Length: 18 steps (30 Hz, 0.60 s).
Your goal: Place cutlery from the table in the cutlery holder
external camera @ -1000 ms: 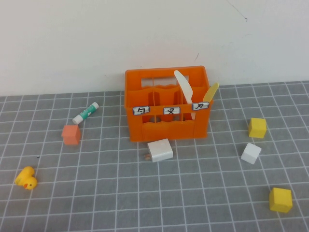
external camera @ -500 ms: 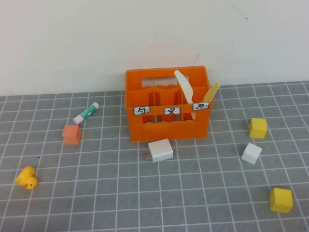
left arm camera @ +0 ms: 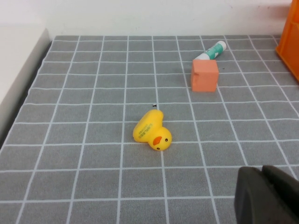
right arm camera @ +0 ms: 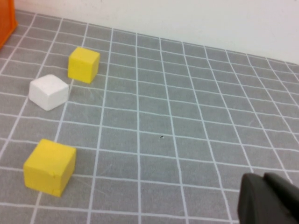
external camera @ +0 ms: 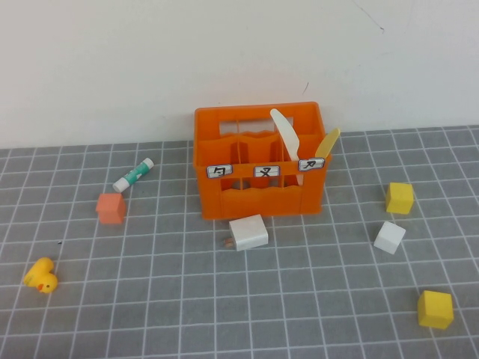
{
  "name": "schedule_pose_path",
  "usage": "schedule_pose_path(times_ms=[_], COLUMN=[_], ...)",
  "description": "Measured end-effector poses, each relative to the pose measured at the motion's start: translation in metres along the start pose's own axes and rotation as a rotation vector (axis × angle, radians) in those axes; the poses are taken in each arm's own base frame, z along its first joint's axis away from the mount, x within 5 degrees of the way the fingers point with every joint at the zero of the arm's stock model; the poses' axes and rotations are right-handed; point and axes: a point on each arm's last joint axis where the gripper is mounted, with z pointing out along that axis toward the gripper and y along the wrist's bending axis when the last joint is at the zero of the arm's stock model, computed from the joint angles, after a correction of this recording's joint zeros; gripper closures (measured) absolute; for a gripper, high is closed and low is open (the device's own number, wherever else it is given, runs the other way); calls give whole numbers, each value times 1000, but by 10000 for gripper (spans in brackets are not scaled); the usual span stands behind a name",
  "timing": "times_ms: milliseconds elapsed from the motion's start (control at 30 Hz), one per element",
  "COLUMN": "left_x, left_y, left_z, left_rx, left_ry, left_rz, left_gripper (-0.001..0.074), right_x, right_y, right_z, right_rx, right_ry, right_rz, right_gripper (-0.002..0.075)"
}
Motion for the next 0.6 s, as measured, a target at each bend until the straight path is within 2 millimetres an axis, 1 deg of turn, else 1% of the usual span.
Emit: schedule_pose_path(times_ms=[600], left_x=[0], left_y=[0], left_z=[0], left_rx=[0], left_ry=[0], left_rz=[-1], left_gripper=[736], right_x=[0], right_y=[0], right_z=[0], right_rx=[0], right_ry=[10], right_rz=[25], right_gripper=[727])
